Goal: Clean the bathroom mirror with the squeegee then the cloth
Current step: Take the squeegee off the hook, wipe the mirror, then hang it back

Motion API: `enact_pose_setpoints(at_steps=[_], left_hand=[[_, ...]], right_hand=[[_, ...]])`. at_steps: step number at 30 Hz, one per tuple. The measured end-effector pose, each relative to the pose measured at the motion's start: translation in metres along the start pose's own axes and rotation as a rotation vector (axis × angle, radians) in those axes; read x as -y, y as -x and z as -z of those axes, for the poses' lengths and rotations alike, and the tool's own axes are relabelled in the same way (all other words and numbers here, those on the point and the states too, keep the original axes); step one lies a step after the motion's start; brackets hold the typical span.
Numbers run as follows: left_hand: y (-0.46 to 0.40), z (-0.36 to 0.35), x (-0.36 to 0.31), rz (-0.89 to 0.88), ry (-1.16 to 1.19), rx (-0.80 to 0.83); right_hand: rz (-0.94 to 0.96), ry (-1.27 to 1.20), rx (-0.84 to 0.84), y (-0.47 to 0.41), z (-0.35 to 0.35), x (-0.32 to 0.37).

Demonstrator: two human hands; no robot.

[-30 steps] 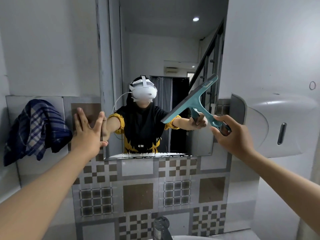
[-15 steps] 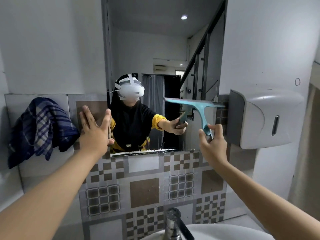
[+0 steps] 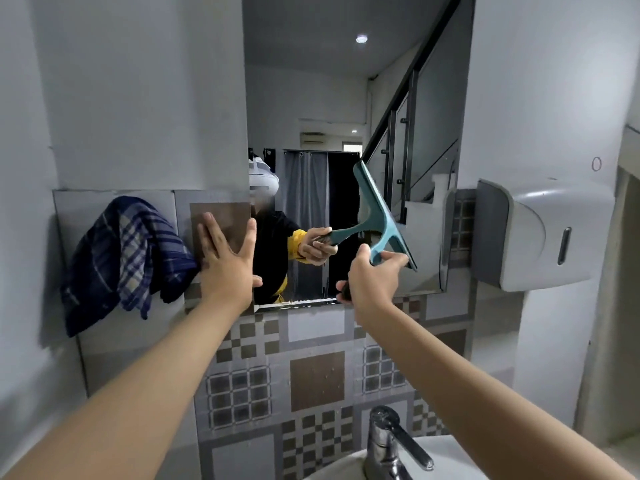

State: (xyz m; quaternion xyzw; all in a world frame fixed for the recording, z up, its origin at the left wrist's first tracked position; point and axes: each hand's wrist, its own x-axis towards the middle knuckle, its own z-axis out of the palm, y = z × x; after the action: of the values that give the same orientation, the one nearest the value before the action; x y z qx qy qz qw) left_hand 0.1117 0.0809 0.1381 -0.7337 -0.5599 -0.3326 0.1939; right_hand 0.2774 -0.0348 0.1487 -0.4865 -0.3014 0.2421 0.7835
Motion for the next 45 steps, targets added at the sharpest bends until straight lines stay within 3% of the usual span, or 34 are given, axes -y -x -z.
enact_pose_setpoints(at_steps=[11,18,33,45], left_hand=[[0.023,-0.013,0.027,-0.174,0.161,0.003],[0.035,-0.031,0.029,-0.175,0.151,-0.035],[0.042,-0.034,0.029,-0.103,0.099,0.008],[0.042,-0.035,0.025,-0.066,0.019,-0.028]], right_hand=[[0.114,0.137,0.123,0.044,-0.033,-0.023],[0.408,0.408,0.221,0.053,-0.028,-0.058],[0.860,0.859,0.236,-0.023,0.064,-0.037],[0.994,0.962,0.328,-0.088,0.128,-0.024]])
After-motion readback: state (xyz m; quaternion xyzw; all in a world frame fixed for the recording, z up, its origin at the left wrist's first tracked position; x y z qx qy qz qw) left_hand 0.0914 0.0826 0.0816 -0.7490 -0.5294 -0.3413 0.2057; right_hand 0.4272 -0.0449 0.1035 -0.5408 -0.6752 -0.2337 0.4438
